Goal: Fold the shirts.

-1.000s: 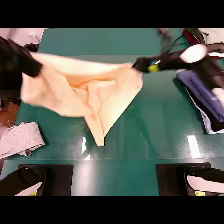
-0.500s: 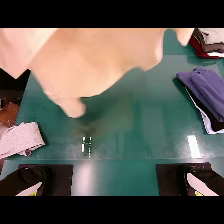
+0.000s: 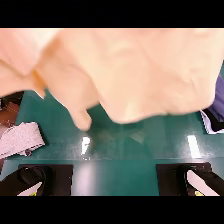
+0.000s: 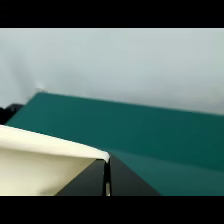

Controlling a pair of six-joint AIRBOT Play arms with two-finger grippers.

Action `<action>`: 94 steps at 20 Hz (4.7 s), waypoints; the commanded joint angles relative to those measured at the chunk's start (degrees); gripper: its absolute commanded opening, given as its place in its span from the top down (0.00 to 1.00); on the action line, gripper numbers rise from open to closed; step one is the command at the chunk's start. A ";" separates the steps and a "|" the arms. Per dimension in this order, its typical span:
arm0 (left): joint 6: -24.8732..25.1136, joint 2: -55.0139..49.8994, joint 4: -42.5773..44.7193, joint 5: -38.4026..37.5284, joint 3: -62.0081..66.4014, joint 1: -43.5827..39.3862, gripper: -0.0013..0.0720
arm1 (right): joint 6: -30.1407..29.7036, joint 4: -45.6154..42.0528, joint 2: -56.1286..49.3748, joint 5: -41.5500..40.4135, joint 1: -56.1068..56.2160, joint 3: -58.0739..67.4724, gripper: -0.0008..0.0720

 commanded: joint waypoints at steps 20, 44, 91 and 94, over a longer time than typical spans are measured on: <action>5.90 -38.27 -32.46 2.93 -15.28 34.88 0.23 | 3.48 -5.35 -28.28 -10.05 5.29 -20.87 0.37; 18.08 -38.14 -47.19 24.90 -49.72 41.20 0.24 | 3.48 -5.75 -24.65 -4.87 9.09 -20.94 0.39; 10.93 -14.38 -53.18 -11.13 -26.40 41.20 0.95 | -3.61 3.65 10.64 -16.68 3.74 -58.77 0.97; 9.38 -14.38 -57.40 -9.86 -7.80 41.20 0.95 | -3.63 3.02 14.84 -21.49 3.72 -41.29 0.97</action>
